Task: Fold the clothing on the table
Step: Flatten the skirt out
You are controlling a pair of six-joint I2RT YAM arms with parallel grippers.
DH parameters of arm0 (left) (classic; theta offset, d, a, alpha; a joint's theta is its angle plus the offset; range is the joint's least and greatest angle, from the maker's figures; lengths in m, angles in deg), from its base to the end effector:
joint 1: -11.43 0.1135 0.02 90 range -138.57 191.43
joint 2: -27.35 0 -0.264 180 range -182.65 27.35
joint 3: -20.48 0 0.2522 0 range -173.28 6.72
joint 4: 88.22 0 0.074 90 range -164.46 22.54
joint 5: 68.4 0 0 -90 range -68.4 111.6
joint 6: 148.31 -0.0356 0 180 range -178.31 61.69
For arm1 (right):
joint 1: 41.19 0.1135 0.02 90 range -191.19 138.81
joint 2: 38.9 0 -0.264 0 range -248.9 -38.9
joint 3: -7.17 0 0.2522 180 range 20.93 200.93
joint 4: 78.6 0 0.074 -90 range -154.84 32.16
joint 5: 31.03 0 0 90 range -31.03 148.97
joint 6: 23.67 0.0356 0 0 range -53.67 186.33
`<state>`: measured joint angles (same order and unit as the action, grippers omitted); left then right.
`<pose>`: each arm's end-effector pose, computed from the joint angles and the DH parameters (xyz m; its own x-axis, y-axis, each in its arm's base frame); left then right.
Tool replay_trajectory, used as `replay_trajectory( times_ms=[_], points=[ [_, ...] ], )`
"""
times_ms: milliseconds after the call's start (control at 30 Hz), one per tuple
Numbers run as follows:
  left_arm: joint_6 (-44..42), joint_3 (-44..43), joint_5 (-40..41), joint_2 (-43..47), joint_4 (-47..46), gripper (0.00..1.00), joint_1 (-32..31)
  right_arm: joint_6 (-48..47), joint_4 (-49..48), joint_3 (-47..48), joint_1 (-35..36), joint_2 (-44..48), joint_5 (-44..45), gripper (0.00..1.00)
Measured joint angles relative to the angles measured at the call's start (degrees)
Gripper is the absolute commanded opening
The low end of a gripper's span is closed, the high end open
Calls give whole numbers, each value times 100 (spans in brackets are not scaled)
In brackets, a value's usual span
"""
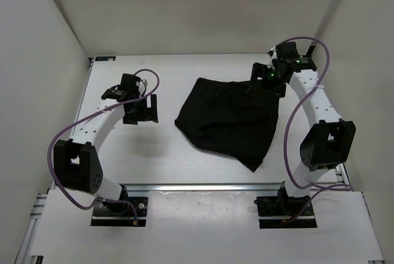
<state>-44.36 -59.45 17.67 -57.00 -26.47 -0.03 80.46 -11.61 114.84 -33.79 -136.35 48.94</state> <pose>0.2834 -0.0600 0.2566 -0.9244 -0.0580 -0.3770 0.0026 0.9874 -0.1582 0.3584 0.0528 0.3288 -0.8585 0.1309 -0.4959 -0.0123 0.9613 0.2751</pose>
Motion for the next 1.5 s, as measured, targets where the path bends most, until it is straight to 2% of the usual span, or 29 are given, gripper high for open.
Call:
replay_trajectory(
  times_ms=[100, 233, 267, 333, 433, 533, 667, 767, 1067, 1200, 1300, 1500],
  points=[
    [-44, 7, -98, 9, -28, 99, -37, -66, -186, -72, 205, 0, -136, 94],
    [-70, 157, -247, 186, -94, 98, 22, -225, -304, 11, 424, -90, -391, 60],
    [-79, 229, -289, 256, -127, 97, 46, -280, -256, 153, 431, -199, -466, 60],
    [-72, 409, -407, 417, -170, 94, 111, -304, -162, 688, 417, -625, -590, 71],
    [-35, 566, -614, 540, -181, 94, 184, -365, -339, 1377, 358, -1300, -822, 70],
    [26, 581, -826, 509, -186, 94, 160, -422, -389, 1788, 350, -1867, -1027, 65],
    [129, 581, -1095, 435, -229, 93, -166, -529, -411, 1884, 452, -2391, -1257, 60],
    [267, 645, -1399, 411, -391, 93, -385, -590, -402, 1886, 691, -2682, -1196, 68],
    [656, 1222, -2031, 444, -741, 91, -284, -623, -374, 2033, 1176, -3348, -973, 70],
    [835, 1384, -2190, 501, -981, 91, -179, -723, -365, 2026, 1241, -3456, -820, 47],
    [935, 1438, -2275, 566, -1104, 92, -81, -833, -369, 1941, 1335, -3460, -739, 0],
    [1008, 1438, -2376, 621, -1311, 92, 74, -968, -291, 1674, 1574, -3464, -632, 0]
  ],
)
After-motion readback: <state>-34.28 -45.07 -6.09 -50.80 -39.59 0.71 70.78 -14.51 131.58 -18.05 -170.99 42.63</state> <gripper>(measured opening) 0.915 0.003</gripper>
